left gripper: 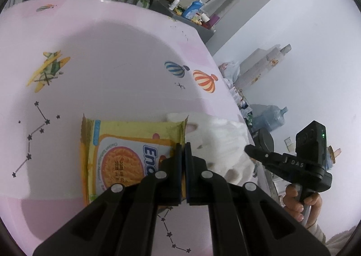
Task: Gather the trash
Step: 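Grasp the white plastic bag with the right tool while the left tool holds the packet, then carry packet and plastic bag over the wastebasket and open both tools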
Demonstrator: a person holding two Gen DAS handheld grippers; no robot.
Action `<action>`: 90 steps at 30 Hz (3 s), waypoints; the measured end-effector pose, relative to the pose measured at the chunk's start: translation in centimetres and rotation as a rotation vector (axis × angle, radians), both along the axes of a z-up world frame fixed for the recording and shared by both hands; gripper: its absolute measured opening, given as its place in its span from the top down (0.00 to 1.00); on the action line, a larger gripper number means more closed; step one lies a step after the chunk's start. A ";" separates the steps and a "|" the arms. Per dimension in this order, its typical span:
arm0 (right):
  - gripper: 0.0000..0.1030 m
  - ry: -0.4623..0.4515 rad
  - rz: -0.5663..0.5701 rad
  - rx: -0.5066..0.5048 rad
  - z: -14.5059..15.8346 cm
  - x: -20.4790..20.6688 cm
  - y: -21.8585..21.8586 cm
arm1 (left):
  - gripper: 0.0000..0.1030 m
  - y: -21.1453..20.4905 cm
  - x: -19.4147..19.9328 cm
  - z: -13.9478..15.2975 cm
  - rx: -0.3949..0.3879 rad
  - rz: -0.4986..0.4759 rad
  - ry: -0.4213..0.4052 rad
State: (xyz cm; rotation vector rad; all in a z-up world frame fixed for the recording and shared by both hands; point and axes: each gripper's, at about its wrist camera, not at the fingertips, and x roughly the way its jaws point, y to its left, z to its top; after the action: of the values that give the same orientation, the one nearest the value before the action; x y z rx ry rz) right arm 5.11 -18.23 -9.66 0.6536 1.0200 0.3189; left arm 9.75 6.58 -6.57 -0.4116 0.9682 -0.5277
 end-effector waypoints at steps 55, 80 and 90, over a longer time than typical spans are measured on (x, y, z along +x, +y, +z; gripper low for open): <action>0.98 0.005 0.012 0.003 -0.5 -0.1 0.7 | 0.98 -4.7 -1.4 1.7 0.489 0.003 -0.232; 0.98 -0.039 0.002 -0.033 0.4 -0.1 0.4 | 0.98 -5.3 -2.2 3.2 0.521 0.001 -0.281; 0.99 -0.262 -0.202 -0.134 7.9 -2.3 -6.9 | 0.98 -7.8 0.4 10.7 0.250 -0.112 -0.348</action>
State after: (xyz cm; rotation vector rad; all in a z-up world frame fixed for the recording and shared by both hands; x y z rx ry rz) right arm 2.84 -25.13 -1.71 0.5706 0.7125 0.1524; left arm 10.10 -1.26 4.18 -0.0372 0.7105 -0.5508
